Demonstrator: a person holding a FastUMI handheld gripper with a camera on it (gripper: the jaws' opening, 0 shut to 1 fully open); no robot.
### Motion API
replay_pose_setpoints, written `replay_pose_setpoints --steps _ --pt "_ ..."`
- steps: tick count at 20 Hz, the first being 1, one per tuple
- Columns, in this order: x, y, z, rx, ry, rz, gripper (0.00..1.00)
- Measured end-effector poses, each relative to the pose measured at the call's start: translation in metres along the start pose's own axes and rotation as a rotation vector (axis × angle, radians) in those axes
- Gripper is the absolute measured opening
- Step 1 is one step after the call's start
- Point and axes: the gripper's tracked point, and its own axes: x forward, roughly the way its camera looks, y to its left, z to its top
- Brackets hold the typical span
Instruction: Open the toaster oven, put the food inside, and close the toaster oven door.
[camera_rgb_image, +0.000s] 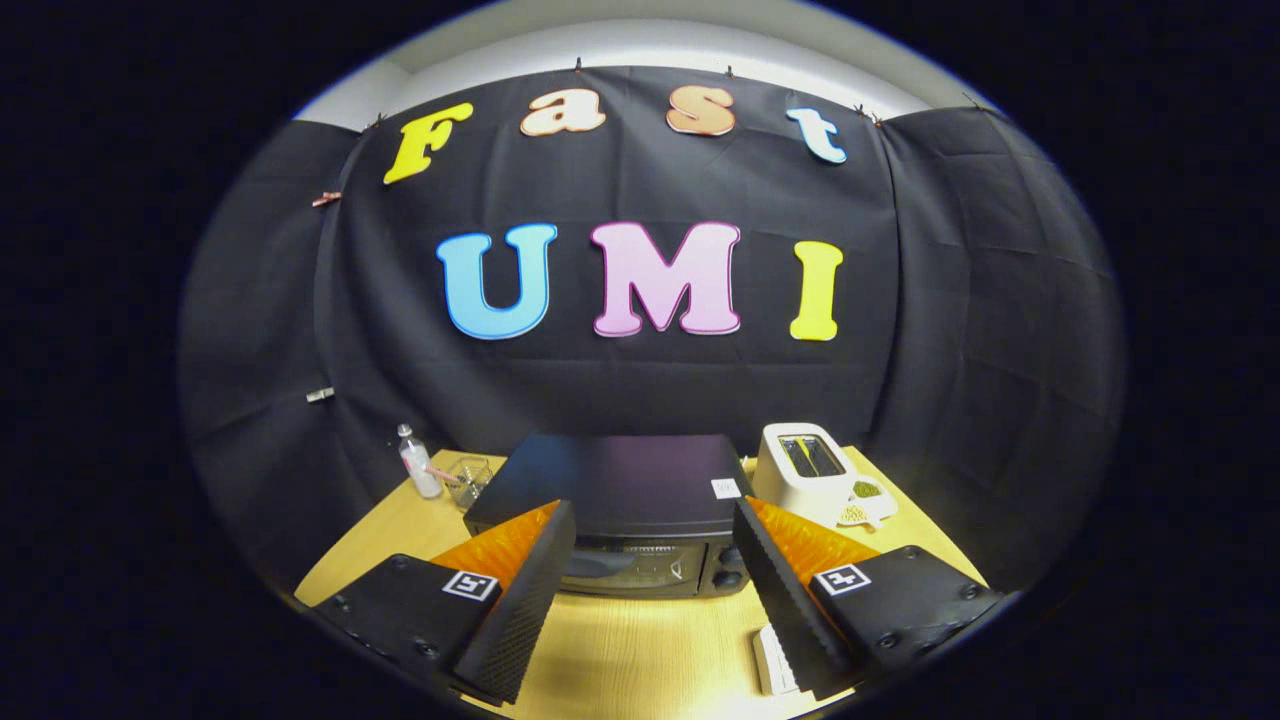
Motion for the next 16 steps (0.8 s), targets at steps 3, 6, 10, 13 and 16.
replay_pose_setpoints --steps 3,6,10,13,16 --pt "-0.01 -0.015 0.024 -0.049 -0.057 -0.033 0.98" --pt "-0.025 -0.025 0.054 -0.088 -0.126 -0.064 0.98" --pt "-0.038 -0.039 0.081 -0.098 -0.177 -0.102 0.97" --pt "-0.043 -0.048 0.085 -0.09 -0.193 -0.119 0.97" --pt "-0.043 -0.055 0.081 -0.096 -0.188 -0.138 0.97"
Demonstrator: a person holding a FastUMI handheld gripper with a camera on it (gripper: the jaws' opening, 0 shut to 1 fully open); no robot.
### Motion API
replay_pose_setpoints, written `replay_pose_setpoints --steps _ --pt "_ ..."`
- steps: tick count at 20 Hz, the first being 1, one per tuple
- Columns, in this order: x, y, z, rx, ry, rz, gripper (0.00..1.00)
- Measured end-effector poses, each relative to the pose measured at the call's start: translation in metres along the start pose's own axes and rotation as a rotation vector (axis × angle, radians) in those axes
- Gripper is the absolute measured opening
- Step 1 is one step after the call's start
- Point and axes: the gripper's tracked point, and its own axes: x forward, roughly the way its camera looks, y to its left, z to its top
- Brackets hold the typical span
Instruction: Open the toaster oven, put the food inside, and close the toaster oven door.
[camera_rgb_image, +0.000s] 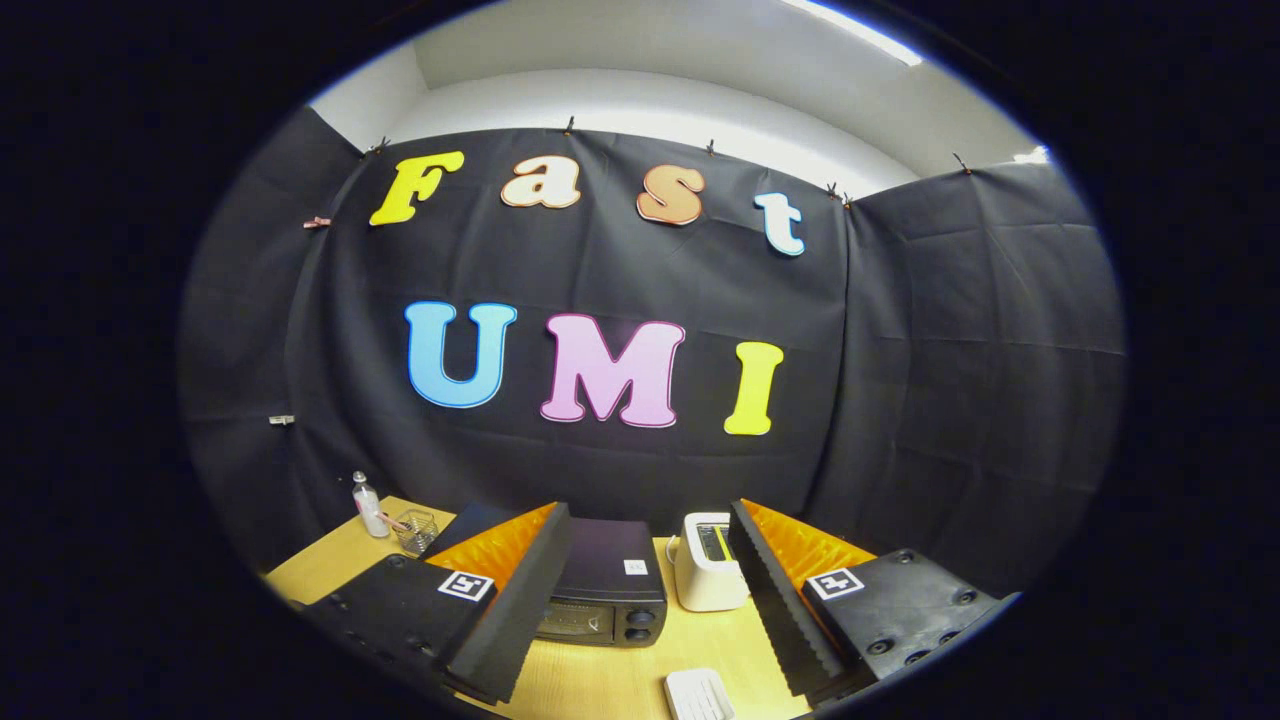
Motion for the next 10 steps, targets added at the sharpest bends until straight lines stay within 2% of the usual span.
replay_pose_setpoints --steps 10 --pt "-0.0006 0.0057 -0.0056 0.039 0.011 0.008 0.98"
